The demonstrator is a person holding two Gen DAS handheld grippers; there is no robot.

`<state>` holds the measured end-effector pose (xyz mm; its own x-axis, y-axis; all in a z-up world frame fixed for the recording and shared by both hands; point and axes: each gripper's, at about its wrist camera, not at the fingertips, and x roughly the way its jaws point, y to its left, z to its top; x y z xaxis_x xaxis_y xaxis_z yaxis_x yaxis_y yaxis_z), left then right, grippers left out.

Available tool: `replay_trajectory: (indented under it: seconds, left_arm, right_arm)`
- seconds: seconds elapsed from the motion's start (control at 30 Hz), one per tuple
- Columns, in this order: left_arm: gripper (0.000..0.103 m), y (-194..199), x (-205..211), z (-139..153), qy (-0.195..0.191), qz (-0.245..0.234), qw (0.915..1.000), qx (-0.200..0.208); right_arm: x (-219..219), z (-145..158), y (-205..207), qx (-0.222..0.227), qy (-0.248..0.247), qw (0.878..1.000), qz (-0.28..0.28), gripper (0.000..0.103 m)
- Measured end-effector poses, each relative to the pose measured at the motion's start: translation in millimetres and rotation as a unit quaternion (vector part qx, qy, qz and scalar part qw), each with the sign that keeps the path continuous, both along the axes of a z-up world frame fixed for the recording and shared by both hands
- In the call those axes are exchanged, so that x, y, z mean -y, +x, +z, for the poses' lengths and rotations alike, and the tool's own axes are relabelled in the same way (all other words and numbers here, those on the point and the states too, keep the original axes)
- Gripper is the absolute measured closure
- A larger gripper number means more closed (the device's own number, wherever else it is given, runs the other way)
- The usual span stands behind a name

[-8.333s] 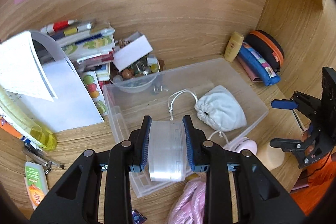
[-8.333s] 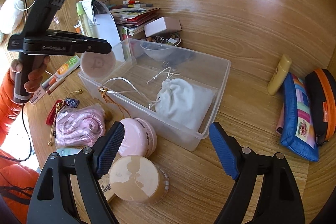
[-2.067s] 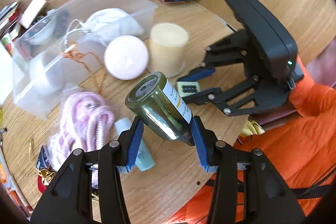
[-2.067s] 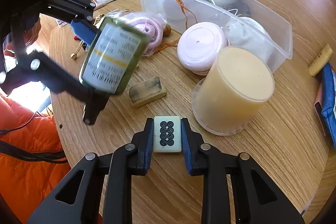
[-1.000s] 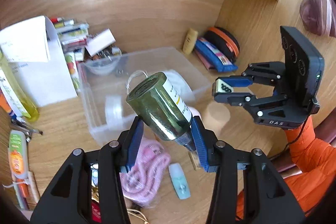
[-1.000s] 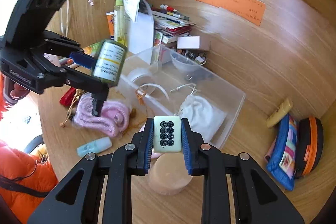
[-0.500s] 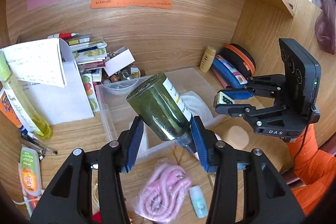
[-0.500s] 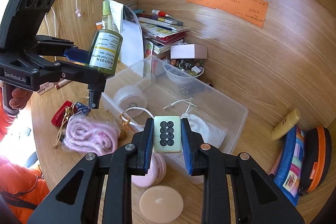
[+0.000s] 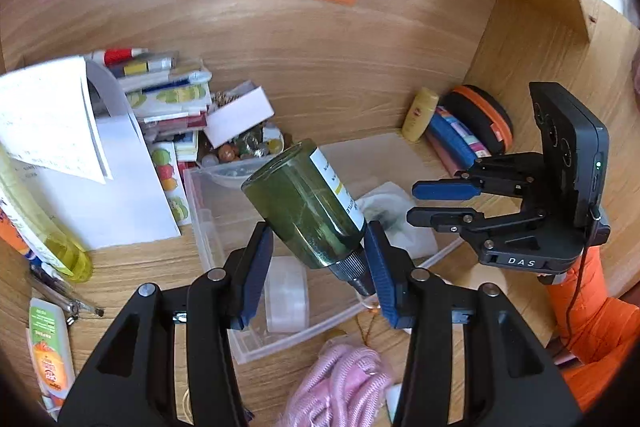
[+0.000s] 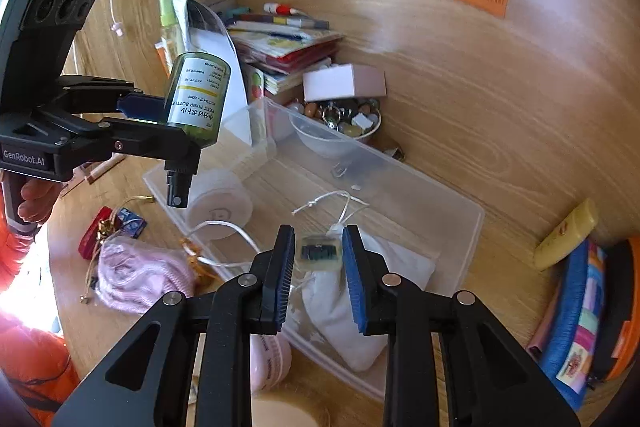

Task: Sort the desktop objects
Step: 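Lower the bottle into the box and open the left gripper while right releases the tile there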

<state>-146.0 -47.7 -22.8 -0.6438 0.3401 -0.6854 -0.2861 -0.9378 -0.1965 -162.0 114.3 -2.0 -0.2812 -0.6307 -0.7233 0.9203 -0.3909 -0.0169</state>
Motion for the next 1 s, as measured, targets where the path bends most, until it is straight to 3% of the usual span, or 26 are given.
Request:
replay_trajectory:
  seconds: [0.57,0.77,0.83,0.9,1.0]
  left_arm:
    - [0.056,-41,-11,-43,-0.02,-0.009,0.9973,0.069]
    - [0.044,-29,-12,-33,-0.032,0.005,0.998,0.053]
    - [0.038,-23,-12,-26,-0.041,0.017,0.9982,0.041]
    - [0.035,-16,-8,-20,-0.041,0.024,0.9983,0.033]
    - [0.033,-6,-7,-12,-0.043,0.032,0.9982,0.025]
  right_arm:
    - [7,-27,-18,0.035,0.014,0.999,-0.011,0.081]
    - [8,-23,-18,0.032,0.013,0.999,-0.015,0.08]
    - [6,-18,-15,0.026,0.008,1.0,-0.015,0.077]
    - [2,-11,-11,0.019,-0.001,1.0,-0.016,0.066]
    - [-4,-1,-2,0.005,-0.012,1.0,-0.018,0.059]
